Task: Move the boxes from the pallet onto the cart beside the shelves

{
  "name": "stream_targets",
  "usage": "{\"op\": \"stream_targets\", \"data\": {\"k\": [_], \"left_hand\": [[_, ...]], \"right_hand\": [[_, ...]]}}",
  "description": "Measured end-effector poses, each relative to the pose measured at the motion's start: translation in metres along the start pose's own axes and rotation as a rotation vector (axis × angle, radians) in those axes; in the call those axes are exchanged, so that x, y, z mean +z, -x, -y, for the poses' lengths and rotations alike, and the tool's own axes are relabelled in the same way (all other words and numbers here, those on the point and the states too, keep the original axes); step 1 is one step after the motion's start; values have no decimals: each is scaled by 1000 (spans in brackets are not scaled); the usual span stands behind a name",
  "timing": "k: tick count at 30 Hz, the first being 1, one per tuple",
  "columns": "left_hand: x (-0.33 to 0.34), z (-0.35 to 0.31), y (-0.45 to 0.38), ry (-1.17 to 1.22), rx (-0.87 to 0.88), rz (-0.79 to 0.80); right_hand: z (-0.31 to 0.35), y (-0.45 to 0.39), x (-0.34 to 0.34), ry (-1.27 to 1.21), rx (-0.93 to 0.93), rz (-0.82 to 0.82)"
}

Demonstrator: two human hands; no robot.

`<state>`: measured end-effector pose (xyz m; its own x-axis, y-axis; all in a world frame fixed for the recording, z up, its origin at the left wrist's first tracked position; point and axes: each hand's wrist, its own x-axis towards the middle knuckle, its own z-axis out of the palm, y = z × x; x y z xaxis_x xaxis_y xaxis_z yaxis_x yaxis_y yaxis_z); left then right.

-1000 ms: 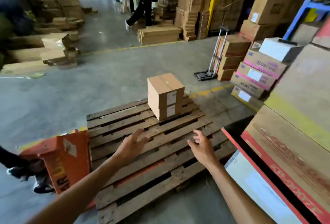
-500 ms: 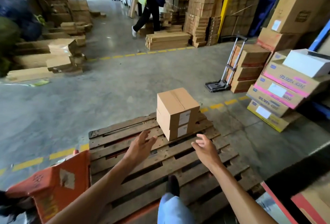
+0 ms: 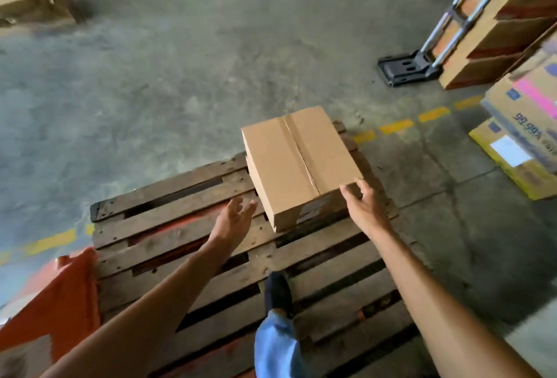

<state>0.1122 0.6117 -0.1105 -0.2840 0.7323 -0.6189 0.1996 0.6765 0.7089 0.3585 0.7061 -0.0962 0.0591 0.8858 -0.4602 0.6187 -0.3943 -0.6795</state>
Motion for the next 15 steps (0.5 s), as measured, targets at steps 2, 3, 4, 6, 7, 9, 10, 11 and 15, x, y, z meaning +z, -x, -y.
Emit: {"op": "stream_targets", "data": {"k": [2, 3, 4, 6, 7, 9, 10, 11, 15], "left_hand": [[11, 3, -57, -3, -68, 25], [16, -1, -76, -6, -104, 32], [21, 0, -96, -10, -136, 30], [30, 0, -119, 21, -190, 11], [37, -1, -129, 62, -219, 15], [52, -3, -142, 158, -259, 48], [58, -3, -147, 205, -264, 62], [63, -3, -147, 240, -262, 61], [49, -4, -133, 421, -194, -8]], "right_hand": [[4, -53, -2, 55, 41, 4], [2, -79, -2, 76, 60, 7], [0, -103, -2, 99, 83, 10], [-4, -136, 0, 148, 136, 37], [-8, -151, 2, 169, 160, 51], [-16, -172, 10, 172, 220, 80], [-19, -178, 14, 125, 246, 96], [-22, -181, 18, 60, 258, 98], [-15, -170, 18, -39, 153, 1]]}}
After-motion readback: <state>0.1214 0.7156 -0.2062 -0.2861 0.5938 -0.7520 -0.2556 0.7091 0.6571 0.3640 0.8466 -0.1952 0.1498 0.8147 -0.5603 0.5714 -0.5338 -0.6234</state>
